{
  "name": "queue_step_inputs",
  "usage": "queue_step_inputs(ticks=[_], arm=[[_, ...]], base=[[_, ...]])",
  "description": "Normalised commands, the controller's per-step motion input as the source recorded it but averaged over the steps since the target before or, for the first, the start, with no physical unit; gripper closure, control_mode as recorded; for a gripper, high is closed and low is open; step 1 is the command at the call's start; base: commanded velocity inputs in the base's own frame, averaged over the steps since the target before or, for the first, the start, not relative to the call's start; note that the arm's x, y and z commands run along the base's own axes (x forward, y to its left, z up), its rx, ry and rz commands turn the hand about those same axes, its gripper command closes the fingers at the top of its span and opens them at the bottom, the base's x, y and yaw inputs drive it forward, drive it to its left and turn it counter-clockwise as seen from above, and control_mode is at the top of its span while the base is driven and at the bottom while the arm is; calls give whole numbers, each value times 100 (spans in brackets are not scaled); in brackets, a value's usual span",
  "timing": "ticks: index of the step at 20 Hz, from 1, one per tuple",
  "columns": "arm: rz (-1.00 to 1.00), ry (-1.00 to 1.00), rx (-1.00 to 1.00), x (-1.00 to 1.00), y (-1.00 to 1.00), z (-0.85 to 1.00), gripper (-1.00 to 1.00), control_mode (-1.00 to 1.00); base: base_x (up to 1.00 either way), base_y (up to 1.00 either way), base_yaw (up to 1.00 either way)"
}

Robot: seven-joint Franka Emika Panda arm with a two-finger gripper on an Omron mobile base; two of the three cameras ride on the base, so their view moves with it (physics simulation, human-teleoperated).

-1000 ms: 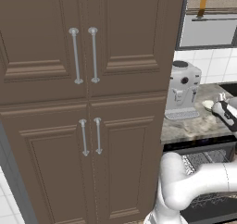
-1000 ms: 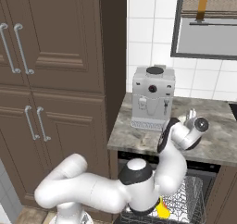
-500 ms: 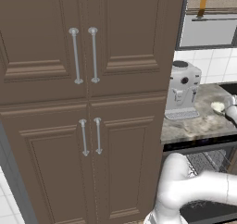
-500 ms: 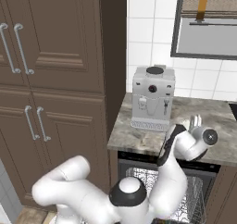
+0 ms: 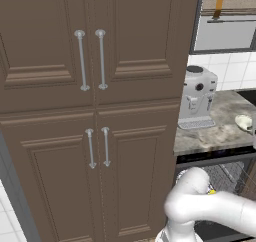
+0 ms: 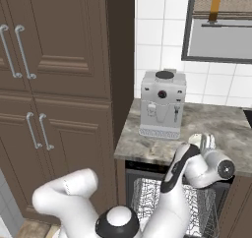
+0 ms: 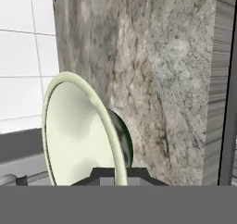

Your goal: Pick up the cup and bowl from the counter, place them in the dishwasher, and close the dishwasher door.

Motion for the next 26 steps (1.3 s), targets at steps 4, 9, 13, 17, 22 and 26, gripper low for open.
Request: queue_step_inputs(ticks=[4, 9, 13, 17, 22, 26], arm=[[10, -6, 0, -64, 0, 6, 100, -100], [9, -4, 0, -63, 0, 2, 100, -100], [8, 0, 0, -64, 0, -3, 100, -100], [9, 0, 0, -59, 0, -23, 100, -100], [7, 0, 1, -33, 0, -54, 100, -100], [5, 1, 5, -4, 0, -79, 100, -100]], base=[[0, 0, 0], [0, 0, 0], [0, 0, 0], [0, 0, 0], [0, 0, 0], [0, 0, 0]])
